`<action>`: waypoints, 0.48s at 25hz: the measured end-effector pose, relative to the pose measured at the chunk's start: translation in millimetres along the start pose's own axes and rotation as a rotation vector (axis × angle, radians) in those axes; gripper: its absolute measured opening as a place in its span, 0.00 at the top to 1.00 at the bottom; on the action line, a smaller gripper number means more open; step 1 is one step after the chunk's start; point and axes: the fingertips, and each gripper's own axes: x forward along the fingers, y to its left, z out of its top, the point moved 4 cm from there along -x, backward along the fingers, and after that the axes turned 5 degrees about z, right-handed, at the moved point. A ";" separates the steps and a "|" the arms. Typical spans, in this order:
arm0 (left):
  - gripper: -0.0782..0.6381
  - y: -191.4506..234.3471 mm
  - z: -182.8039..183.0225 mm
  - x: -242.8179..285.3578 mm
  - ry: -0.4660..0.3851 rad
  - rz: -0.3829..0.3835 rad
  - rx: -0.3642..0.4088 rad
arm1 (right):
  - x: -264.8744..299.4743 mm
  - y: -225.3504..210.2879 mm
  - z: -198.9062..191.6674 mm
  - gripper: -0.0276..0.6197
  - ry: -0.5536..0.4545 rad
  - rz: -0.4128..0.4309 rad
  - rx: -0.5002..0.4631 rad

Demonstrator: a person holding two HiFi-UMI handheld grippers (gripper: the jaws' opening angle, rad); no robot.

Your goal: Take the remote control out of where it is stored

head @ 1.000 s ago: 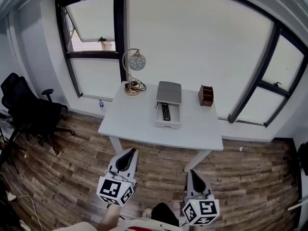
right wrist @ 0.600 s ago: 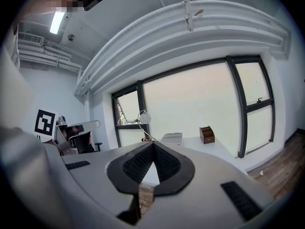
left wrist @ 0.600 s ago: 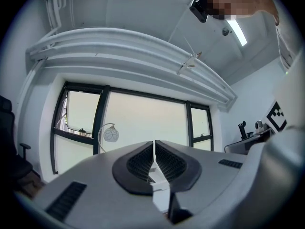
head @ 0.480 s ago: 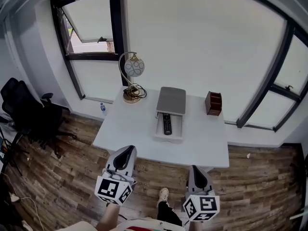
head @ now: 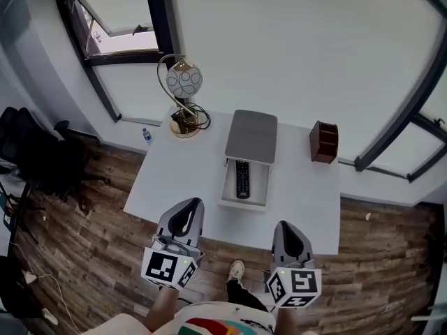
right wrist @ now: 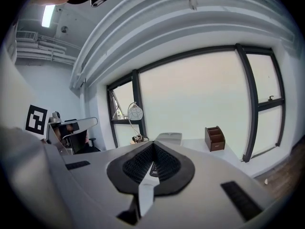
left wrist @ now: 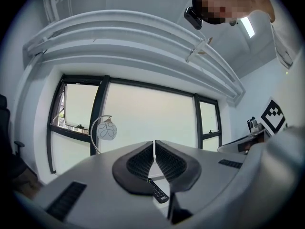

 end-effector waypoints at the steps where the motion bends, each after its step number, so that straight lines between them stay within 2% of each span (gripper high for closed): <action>1: 0.86 2.9 -2.4 11.4 0.005 0.005 0.001 | 12.2 -5.1 2.0 0.96 0.003 0.005 0.006; 6: 0.86 15.4 -10.8 55.7 0.020 0.040 0.010 | 62.1 -20.7 8.3 0.96 0.024 0.058 0.009; 12: 0.86 45.3 -23.7 94.0 0.051 0.041 -0.031 | 114.8 -20.3 13.3 0.96 0.075 0.052 0.009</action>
